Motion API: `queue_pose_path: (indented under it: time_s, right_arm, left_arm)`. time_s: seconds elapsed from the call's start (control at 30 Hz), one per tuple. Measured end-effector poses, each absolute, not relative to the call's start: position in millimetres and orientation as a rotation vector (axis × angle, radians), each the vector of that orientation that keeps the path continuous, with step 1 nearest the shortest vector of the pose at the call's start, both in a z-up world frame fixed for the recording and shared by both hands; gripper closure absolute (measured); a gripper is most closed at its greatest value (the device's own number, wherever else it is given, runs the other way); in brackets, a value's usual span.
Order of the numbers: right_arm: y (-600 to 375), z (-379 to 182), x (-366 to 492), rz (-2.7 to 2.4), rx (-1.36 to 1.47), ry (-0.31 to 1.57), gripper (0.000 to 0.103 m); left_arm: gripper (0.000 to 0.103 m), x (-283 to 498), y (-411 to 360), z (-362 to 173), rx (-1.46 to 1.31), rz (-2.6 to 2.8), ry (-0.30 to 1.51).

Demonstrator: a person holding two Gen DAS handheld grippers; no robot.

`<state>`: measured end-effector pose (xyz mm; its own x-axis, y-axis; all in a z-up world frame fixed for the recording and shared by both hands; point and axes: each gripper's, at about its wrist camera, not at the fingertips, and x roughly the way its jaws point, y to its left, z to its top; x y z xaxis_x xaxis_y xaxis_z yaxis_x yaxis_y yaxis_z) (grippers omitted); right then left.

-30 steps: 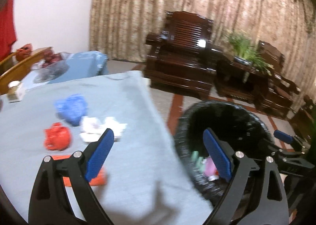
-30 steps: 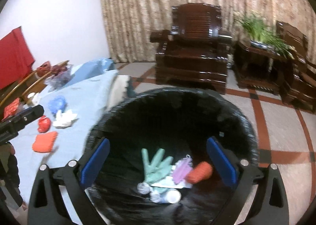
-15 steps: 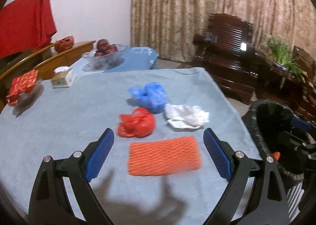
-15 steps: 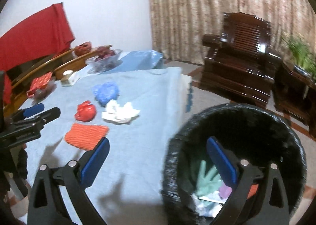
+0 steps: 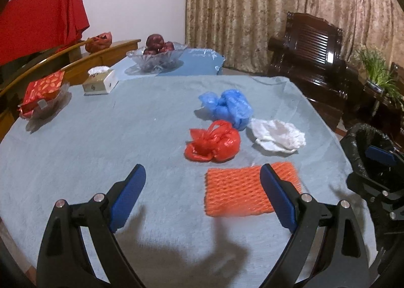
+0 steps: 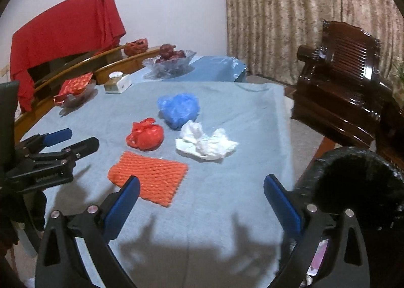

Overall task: Collect trash
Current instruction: 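Move both tools back over the remaining trash on the table, then grasp the orange foam net with the left gripper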

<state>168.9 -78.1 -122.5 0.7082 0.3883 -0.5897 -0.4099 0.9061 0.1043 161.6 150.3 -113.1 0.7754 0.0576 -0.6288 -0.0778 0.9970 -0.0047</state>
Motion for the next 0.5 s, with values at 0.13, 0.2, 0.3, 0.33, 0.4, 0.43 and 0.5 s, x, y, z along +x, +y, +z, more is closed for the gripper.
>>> queue_pose_path:
  time_s: [0.13, 0.2, 0.3, 0.33, 0.4, 0.43, 0.5]
  right_arm:
    - [-66.0, -134.4, 180.0, 0.450, -0.055, 0.668, 0.013]
    - [-63.2, -139.6, 185.3, 0.447, -0.056, 0.681, 0.014]
    - [-59.4, -146.3, 192.3, 0.446, -0.059, 0.702, 0.017]
    - [-59.2, -147.9, 193.1, 0.447, -0.062, 0.706, 0.017]
    - [-56.8, -152.2, 195.5, 0.450, -0.065, 0.718, 0.018]
    - [-55.7, -154.1, 196.7, 0.451, -0.064, 0.723, 0.019]
    - [-53.7, -157.4, 198.3, 0.449, -0.062, 0.732, 0.020]
  left_arm:
    - [0.014, 164.4, 155.0, -125.4, -0.037, 0.080, 0.710]
    - [0.014, 165.9, 157.0, -129.5, -0.041, 0.083, 0.720]
    - [0.014, 168.4, 160.4, -135.7, -0.052, 0.088, 0.735]
    - [0.014, 169.0, 161.2, -137.2, -0.056, 0.089, 0.739]
    - [0.014, 170.8, 162.2, -141.4, -0.061, 0.090, 0.749]
    - [0.014, 172.0, 162.2, -143.2, -0.061, 0.088, 0.754]
    - [0.014, 173.8, 162.2, -146.3, -0.062, 0.086, 0.761]
